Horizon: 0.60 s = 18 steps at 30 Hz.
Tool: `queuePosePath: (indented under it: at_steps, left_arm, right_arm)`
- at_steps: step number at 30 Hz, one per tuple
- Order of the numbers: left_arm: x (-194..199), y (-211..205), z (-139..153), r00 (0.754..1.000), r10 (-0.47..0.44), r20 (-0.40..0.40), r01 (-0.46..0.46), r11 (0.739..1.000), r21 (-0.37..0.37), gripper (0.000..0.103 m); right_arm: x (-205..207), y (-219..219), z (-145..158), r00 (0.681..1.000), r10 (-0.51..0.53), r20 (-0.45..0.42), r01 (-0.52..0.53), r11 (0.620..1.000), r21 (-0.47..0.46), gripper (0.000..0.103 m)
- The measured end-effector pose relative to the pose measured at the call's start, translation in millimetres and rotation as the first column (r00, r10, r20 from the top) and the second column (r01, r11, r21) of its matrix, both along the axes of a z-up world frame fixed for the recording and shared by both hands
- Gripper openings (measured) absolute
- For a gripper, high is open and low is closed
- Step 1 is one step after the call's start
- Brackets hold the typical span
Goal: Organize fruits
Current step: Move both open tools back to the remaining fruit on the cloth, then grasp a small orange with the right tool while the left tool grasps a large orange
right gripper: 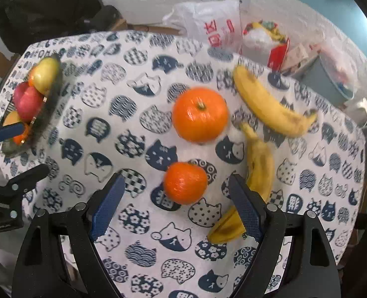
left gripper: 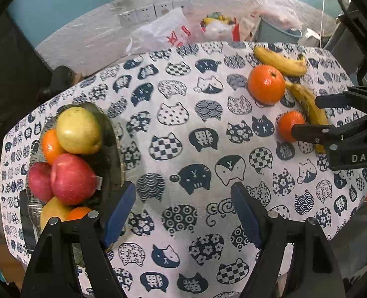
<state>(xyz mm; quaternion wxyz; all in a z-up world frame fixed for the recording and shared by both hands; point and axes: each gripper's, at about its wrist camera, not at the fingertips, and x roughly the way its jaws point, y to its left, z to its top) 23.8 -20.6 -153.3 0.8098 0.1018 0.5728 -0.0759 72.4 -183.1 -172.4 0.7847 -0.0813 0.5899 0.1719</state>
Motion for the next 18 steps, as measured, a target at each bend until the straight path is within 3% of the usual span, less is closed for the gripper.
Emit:
queuePosePath:
  at_steps: [11,17,18]
  left_arm:
    - [8.8,-8.6,-18.8,0.999,-0.004,-0.053,0.005,1.0,0.018,0.08]
    - [15.9,-13.9,-21.4,0.998,0.001,-0.067,-0.001,1.0,0.007,0.08]
    - [16.6,-15.2,-21.2,0.998,0.001,-0.067,0.0,1.0,0.005,0.08]
  right_arm:
    - [8.8,-10.0,-40.3,0.997,-0.011,-0.07,0.014,0.999,0.043,0.082]
    - [6.8,-5.9,-51.2,0.996,0.02,-0.092,-0.016,0.999,0.046,0.048]
    - [5.9,-6.3,-52.2,0.995,0.022,-0.092,-0.018,0.999,0.041,0.048]
